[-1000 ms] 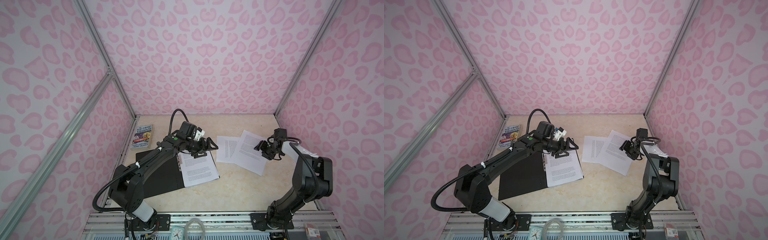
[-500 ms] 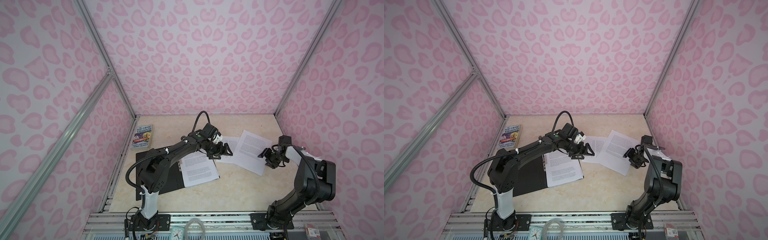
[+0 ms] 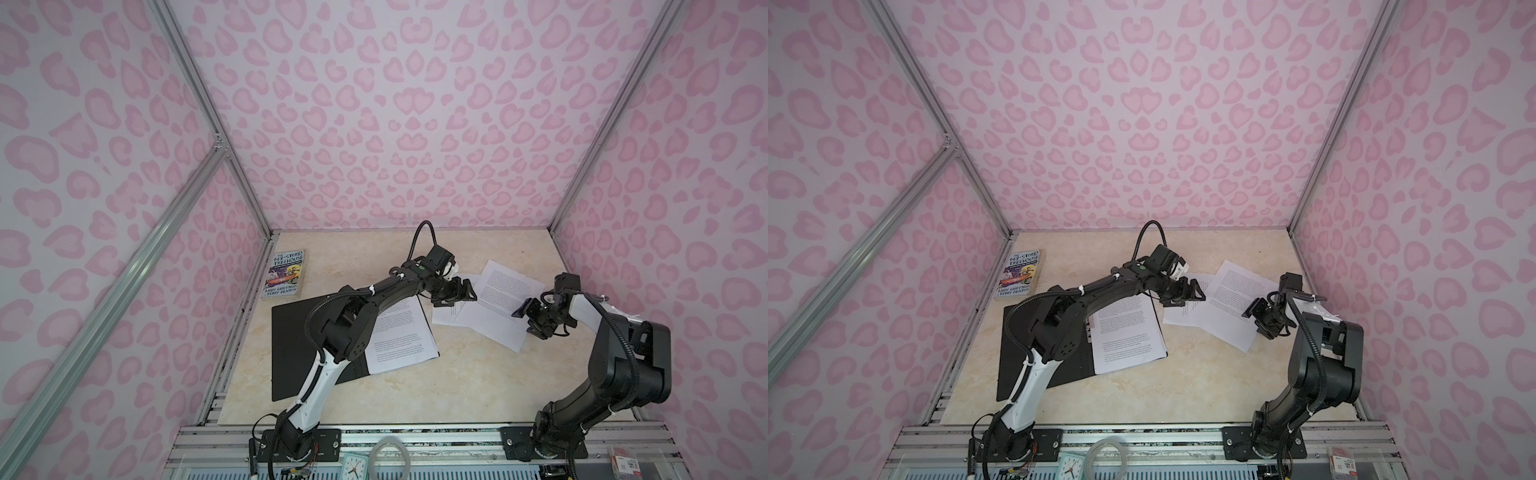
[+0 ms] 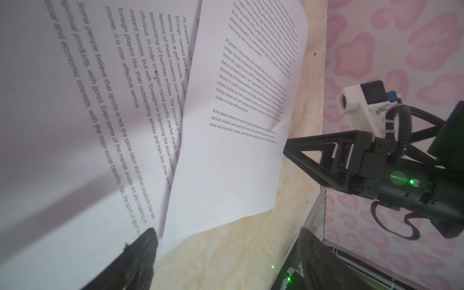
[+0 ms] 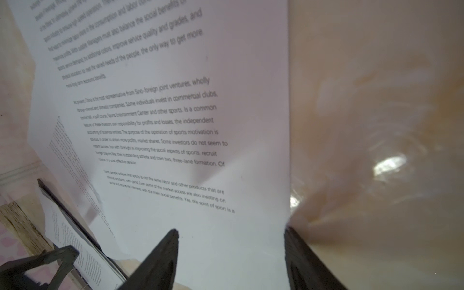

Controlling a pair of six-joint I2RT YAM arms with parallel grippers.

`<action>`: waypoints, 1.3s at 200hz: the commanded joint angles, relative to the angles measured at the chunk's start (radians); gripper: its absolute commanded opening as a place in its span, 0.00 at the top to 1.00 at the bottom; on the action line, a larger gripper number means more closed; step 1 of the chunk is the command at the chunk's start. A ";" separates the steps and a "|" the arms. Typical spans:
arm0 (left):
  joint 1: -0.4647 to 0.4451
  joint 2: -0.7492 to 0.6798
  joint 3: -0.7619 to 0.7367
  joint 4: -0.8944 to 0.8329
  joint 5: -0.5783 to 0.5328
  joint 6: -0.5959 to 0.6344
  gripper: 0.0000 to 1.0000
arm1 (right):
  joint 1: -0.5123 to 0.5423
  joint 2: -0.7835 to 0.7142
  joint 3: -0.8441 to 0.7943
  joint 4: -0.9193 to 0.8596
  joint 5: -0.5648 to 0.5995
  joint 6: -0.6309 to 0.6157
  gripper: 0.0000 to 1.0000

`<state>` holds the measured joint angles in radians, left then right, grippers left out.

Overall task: Put the files into the folder
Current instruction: 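Lift the sheet edge with the right gripper toward the approaching left gripper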

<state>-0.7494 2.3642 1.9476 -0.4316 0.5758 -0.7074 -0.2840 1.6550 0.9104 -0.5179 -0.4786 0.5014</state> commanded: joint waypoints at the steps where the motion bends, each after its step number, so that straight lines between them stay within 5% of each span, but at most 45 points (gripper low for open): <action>1: -0.004 0.047 0.037 0.021 0.010 0.003 0.11 | 0.002 0.012 -0.013 -0.063 -0.006 -0.011 0.32; 116: -0.021 0.092 0.019 0.086 0.133 -0.061 0.12 | 0.001 0.032 -0.013 -0.039 -0.054 0.012 0.32; 163: -0.020 0.105 0.022 0.190 0.179 -0.184 0.22 | -0.001 0.034 -0.014 -0.041 -0.074 0.011 0.33; 260: -0.021 0.075 -0.059 0.131 0.024 -0.063 0.17 | -0.022 0.031 -0.031 -0.024 -0.129 0.023 0.33</action>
<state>-0.7715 2.4439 1.9064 -0.2638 0.6632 -0.8066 -0.3027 1.6745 0.8951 -0.4927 -0.6231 0.5129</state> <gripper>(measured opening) 0.817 0.676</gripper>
